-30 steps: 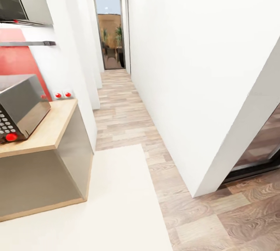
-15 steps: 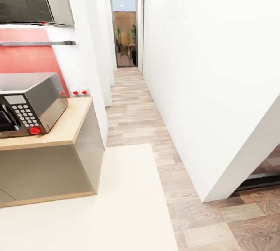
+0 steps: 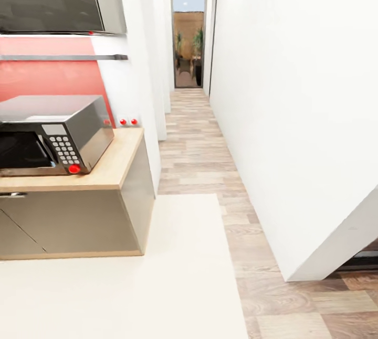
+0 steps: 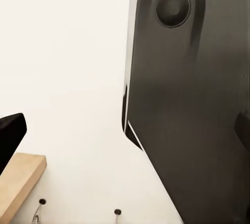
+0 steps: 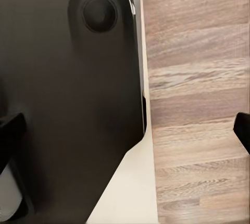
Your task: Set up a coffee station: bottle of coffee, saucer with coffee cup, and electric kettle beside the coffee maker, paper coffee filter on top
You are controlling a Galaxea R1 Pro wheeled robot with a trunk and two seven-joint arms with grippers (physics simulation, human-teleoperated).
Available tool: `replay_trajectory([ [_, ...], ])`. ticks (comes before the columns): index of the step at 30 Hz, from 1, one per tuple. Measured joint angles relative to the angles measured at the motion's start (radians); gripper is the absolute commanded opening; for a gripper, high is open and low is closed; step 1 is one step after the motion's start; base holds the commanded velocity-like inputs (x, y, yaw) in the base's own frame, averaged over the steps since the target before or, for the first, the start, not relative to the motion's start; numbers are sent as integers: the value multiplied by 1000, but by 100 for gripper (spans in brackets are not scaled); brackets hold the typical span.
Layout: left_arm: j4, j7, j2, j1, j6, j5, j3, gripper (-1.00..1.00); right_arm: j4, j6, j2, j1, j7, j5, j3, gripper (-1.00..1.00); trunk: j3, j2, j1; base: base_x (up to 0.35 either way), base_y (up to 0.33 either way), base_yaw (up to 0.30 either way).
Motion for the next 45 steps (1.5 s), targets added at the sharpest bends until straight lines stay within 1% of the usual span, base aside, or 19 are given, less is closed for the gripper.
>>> replay_trajectory([
  [10, 1, 0, 0, 0, 0, -1, 0, 100, 0, 0, 0, 0, 0, 0, 0, 100, 21, 70, -38, 0, 0, 215],
  [20, 3, 0, 5, 0, 1, -3, 0, 100, 0, 0, 0, 0, 0, 0, 0, 100, 42, 140, -77, 0, 0, 216],
  [45, 3, 1, 6, 0, 5, -3, -1, 100, 0, -2, 0, 0, 0, 0, 0, 100, 96, 315, -173, 0, 0, 232],
])
